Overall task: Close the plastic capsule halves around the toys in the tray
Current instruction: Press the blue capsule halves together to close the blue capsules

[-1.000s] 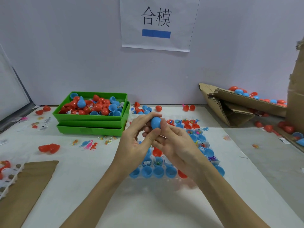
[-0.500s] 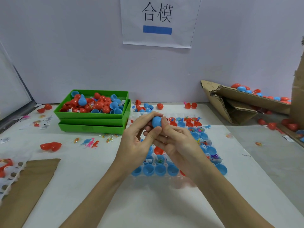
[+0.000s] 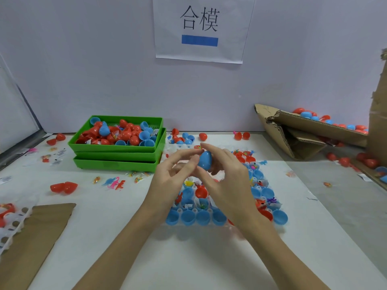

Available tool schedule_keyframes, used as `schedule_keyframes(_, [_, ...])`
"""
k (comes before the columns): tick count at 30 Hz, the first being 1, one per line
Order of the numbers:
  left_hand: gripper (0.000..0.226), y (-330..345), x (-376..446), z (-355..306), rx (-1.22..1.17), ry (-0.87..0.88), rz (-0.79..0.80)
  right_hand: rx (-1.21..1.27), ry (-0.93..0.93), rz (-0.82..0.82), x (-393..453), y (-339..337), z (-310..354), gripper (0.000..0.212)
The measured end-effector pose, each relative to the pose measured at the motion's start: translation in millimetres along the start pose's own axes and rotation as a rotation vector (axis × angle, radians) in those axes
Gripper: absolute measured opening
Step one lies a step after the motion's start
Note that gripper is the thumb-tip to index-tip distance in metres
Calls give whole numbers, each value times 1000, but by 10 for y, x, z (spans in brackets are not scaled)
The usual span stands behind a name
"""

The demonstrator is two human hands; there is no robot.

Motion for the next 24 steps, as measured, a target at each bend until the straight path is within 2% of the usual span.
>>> schedule_keyframes(3, [22,-11,5,78,-116,-92,6,-134,-27,11,6,-2,-21,52])
schedule_keyframes(6, [22,-8,7,125,-249,-181,-10,-182,-39,103,11,53,-23,55])
schedule_keyframes(11, [41,54,-4,164,-493,-316,12,-78,-52,120,20,25,17,50])
schedule_keyframes(14, [37,50,5,159,-572,-353,19,2,-49,106,22,5,63,46])
schedule_keyframes(18, [34,24,15,127,-522,-330,9,13,-42,79,23,-14,82,40])
schedule_keyframes(22, [33,11,0,83,-353,-254,7,-64,-59,87,24,-4,79,48])
schedule_keyframes(24, [31,17,-8,76,-361,-268,33,-66,-77,70,15,-4,87,50])
Point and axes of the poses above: each hand's wrist, its own x-axis towards the middle knuckle, its own y-axis out of the palm, z = x × y, the point moved 6 cm from there along x, towards the middle knuckle, and after that the axes turned 6 degrees about y, right-handed, at the moved point
